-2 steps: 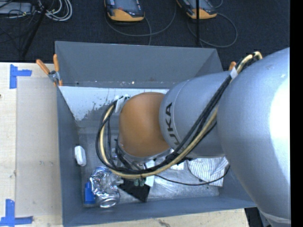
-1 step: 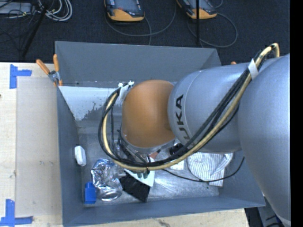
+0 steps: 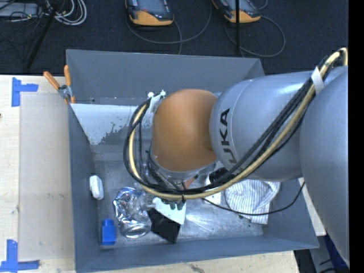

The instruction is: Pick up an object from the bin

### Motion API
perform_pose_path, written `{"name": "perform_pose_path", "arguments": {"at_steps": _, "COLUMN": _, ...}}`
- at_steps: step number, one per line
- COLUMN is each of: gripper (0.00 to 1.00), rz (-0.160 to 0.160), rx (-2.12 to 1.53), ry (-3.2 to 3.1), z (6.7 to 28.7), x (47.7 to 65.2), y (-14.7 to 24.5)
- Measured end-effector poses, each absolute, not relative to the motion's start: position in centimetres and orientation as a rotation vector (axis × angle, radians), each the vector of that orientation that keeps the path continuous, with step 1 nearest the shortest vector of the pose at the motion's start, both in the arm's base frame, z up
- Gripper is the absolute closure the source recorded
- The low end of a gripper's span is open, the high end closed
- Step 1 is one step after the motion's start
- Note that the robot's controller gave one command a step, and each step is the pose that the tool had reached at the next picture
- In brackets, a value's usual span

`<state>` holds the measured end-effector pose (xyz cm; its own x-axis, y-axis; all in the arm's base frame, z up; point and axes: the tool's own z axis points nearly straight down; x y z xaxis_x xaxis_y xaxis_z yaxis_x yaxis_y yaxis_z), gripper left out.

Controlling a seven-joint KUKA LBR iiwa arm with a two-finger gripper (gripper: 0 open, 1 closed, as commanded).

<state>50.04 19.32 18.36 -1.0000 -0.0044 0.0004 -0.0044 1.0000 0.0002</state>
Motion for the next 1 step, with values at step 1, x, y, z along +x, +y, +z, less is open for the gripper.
{"name": "perform_pose_path", "arguments": {"at_steps": 1, "gripper": 1.00, "rz": 0.002, "rx": 0.014, "ry": -3.139, "z": 22.05, "x": 50.67, "y": 19.45}}
